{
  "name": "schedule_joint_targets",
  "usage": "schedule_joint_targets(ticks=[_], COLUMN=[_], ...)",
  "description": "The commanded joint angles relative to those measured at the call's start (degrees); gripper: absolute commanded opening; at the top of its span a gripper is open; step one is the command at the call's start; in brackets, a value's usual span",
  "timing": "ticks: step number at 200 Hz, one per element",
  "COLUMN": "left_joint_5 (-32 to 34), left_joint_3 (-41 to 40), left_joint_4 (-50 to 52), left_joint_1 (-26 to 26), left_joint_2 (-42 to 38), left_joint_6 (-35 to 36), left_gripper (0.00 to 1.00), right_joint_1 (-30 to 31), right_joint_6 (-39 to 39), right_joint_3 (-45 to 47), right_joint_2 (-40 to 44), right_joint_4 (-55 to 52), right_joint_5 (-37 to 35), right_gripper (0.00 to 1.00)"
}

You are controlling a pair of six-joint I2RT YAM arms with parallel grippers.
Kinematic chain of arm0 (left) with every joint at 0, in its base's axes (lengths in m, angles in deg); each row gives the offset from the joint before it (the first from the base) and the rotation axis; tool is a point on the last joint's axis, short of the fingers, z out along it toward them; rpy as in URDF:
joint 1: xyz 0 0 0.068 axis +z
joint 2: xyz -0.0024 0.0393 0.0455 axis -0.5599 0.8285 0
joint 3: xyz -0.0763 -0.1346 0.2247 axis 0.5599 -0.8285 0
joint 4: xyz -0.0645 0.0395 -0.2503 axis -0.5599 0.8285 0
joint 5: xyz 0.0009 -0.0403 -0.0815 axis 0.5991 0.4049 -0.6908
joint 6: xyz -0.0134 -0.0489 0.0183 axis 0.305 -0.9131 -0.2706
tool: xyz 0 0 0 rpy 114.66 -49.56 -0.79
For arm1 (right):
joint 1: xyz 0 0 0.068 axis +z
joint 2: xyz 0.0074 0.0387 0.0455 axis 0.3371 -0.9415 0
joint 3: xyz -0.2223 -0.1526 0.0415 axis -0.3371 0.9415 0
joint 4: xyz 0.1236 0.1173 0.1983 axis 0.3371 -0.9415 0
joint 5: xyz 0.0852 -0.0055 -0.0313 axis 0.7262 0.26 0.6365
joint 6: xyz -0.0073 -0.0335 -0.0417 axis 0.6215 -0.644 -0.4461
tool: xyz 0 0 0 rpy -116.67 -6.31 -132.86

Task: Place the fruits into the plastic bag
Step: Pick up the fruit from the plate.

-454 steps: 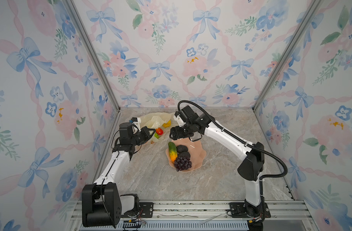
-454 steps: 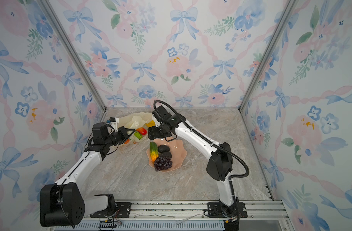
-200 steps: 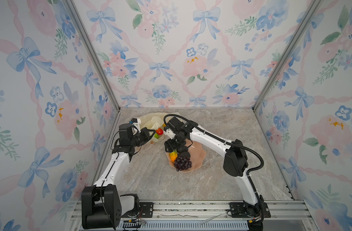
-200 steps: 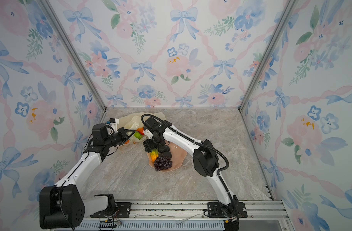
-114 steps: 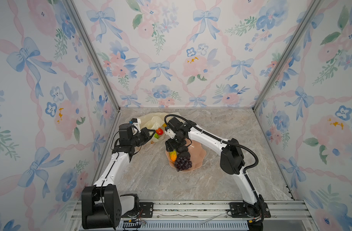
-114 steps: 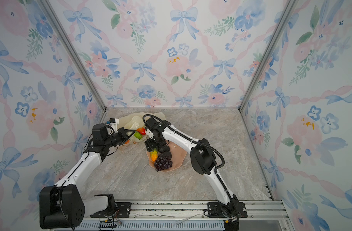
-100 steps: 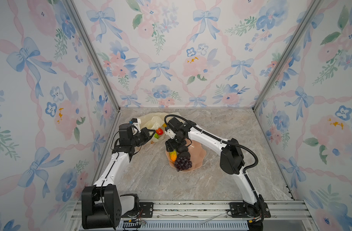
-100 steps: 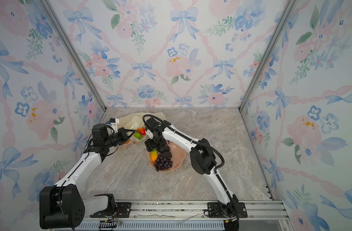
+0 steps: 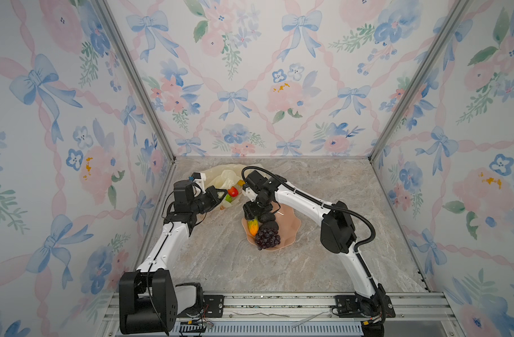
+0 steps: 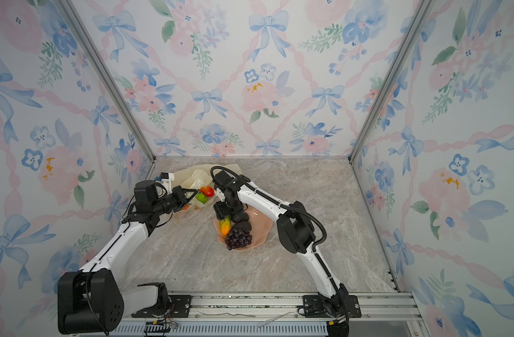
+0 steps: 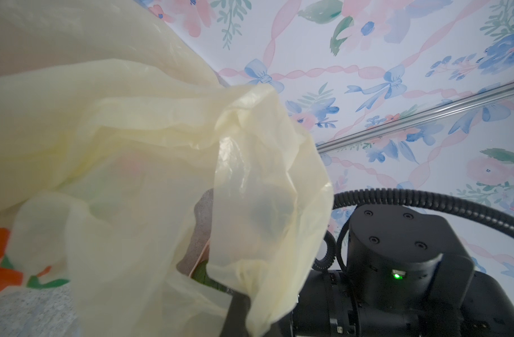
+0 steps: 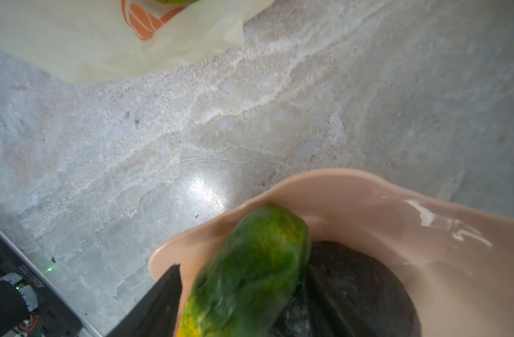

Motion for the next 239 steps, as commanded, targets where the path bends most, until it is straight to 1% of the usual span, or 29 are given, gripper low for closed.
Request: schedule_joint_targets(ticks=[1, 51, 85, 105, 110, 147, 176, 202, 217, 239], left_joint_5=[-0.88, -0.78, -0.87, -1.01, -1.03, -1.02, -1.03, -1.21, -1.05, -0.94], left_joint_3=[0.24, 0.21, 0.68, 0.85, 0.88, 1.06, 1.23, 1.38, 1.33, 0.82], left_joint_4=[0.3, 0.21, 0.21, 0.18, 0.21, 0.21, 0.21, 0.18, 0.16, 0.2], left_joint_1=[0.36, 0.35, 0.32, 0.27, 0.31, 0.29, 0.29, 0.31, 0.27, 0.27], left_joint_2=[0.23, 0.14, 0.42, 0.54, 0.54, 0.6, 0.54, 0.71, 0.3, -0.29], left_joint_6=[0.64, 0.34, 0.07, -0.08, -0.1, -0.27, -0.37, -0.56, -0.54, -0.59], left_gripper=[0.0, 0.0, 0.0, 0.0, 0.0, 0.0, 0.0, 0.0, 0.0, 0.0], right_joint_1=[-0.57, -0.75, -0.81, -0.84, -0.84, -0.84, -0.92, -2.09, -2.95, -4.16], right_joint_6=[0.55, 0.89, 0.94, 1.08, 1.12, 1.75, 3.1, 6.15, 8.29, 12.58], right_joint_3=[-0.11, -1.35, -3.08, -3.92, -4.05, -3.75, -0.03, 3.75, 6.11, 12.32], right_joint_2=[-1.27, -2.38, -3.56, -3.97, -4.01, -2.87, 1.13, 4.81, 7.21, 12.17], right_joint_4=[-0.9, -2.02, -2.47, -2.52, -2.47, -1.85, 1.63, 5.91, 8.49, 15.18], right_joint_5=[-0.7, -2.5, -2.61, -2.28, -2.15, -2.25, -2.45, 0.4, 2.42, 5.23], right_gripper=[0.67, 0.71, 0.7, 0.68, 0.67, 0.47, 0.38, 0.33, 0.32, 0.32])
